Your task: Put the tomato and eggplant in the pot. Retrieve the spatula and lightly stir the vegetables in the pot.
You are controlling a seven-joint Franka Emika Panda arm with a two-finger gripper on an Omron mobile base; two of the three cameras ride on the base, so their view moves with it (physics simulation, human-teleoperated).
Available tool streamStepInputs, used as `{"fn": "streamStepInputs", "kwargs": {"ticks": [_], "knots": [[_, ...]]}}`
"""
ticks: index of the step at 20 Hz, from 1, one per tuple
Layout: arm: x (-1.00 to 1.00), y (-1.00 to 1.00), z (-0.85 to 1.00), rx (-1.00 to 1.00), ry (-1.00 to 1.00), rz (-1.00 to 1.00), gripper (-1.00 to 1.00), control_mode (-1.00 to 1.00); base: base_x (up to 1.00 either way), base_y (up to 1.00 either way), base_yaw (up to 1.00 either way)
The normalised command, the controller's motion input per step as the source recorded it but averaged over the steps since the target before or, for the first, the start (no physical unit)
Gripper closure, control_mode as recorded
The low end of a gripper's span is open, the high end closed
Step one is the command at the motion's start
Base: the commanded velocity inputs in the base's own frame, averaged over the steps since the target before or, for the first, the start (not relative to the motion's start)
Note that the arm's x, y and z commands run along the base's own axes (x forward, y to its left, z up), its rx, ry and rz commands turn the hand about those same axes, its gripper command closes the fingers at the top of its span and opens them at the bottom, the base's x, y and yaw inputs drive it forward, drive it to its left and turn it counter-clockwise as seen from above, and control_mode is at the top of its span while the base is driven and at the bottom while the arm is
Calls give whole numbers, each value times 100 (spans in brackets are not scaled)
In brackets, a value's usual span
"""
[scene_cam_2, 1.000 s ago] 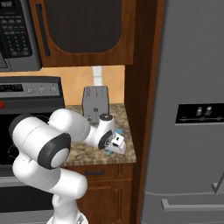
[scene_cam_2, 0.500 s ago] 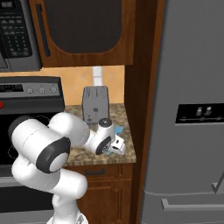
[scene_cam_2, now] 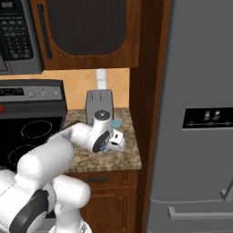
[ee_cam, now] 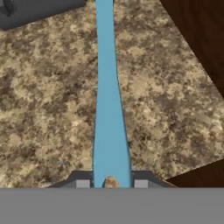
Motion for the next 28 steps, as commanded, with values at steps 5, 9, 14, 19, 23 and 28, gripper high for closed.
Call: {"fn": "streamStepInputs", "kwargs": {"ticks": [5,9,14,19,23,28], "knots": [[-30,11,13,0,2,21,100,-100,0,0,0],[-17,59,21,0,0,22,100,-100,0,0,0],[-39,78,78,0,4,32,100,-100,0,0,0],[-86,16,90,2,0,7,100,-100,0,0,0],[-83,-27,98,13,0,-6,100,-100,0,0,0],[-23,-18,49,3,-1,-6,100,-100,0,0,0]]}}
